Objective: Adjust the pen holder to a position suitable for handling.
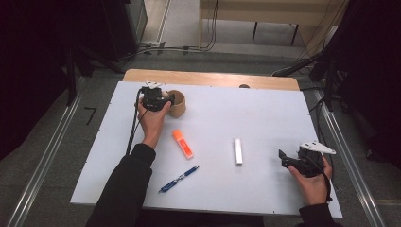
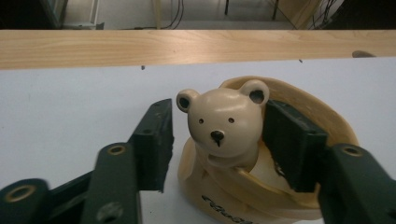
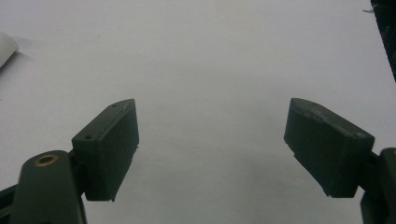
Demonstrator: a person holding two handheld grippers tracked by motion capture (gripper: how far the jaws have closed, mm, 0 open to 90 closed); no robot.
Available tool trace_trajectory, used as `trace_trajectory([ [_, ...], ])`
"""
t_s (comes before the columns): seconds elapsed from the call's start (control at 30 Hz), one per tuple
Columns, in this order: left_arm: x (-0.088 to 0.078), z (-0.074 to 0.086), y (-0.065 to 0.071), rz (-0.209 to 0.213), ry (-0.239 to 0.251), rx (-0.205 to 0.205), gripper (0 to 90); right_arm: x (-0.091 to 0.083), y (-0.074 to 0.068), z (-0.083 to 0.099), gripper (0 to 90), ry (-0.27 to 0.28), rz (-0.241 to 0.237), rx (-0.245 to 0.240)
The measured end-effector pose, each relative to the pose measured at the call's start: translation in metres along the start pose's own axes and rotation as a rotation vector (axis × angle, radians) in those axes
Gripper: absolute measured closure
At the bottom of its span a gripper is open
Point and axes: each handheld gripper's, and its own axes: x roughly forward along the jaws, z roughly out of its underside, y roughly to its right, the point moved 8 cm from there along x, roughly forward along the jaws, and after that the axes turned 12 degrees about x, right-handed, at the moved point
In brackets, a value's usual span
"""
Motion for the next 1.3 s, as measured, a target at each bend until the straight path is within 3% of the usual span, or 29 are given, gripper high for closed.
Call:
trace_trajectory([
  [0.2,0.003,0.002,0.002,0.006,-0.004,0.007,59.3,0.000,0.000,0.000,16.6,-0.003,-0.001,0.001],
  [0.8,0.005,0.002,0.003,0.049,0.007,-0.029,62.2,0.001,-0.001,0.001,17.1,-0.010,-0.002,-0.001],
  [1.3,0.006,-0.001,0.048,0.139,0.014,0.021,62.3,0.002,-0.002,0.001,17.3,-0.017,-0.004,-0.002],
])
